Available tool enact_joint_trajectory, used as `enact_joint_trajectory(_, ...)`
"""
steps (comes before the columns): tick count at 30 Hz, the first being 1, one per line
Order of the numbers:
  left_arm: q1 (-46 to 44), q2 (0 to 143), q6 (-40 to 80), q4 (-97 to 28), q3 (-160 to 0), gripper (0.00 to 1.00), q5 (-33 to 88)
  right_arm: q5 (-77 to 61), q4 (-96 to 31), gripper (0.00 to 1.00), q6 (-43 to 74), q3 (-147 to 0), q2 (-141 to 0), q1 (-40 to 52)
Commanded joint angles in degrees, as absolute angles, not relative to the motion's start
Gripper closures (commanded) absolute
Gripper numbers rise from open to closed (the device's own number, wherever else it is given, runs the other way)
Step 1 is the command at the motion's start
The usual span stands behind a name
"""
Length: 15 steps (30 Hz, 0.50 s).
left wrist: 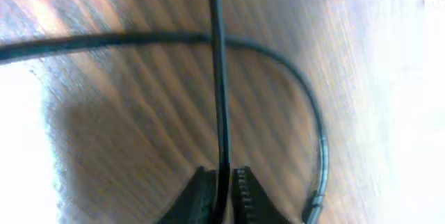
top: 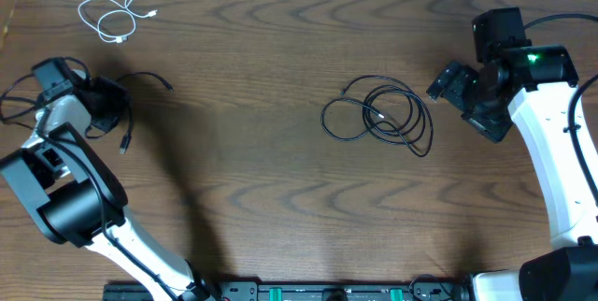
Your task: Untangle cables
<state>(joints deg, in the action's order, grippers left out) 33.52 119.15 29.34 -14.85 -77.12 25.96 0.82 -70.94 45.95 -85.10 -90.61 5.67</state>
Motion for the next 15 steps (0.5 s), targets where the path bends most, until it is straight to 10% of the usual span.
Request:
enact_joint_trajectory(1, 35.9, 117.3, 32.2, -13.0, -77.6, 0.75, 36.1, 0.9, -71.2, 0.01, 45.1, -84.9, -91.1, 5.7)
enact_joint_trajectory(10, 38.4, 111.6, 29.5, -15.0, -78.0, 0.11, 39.9, 0.9, -71.6, 0.01, 43.9, -84.9, -91.1, 5.7)
enact_joint_trajectory(15, 37.4, 102.8, 28.1, -20.4, -78.0, 0.05, 36.6, 0.8, -71.6, 0.01, 41.8, -84.9, -91.1, 5.7)
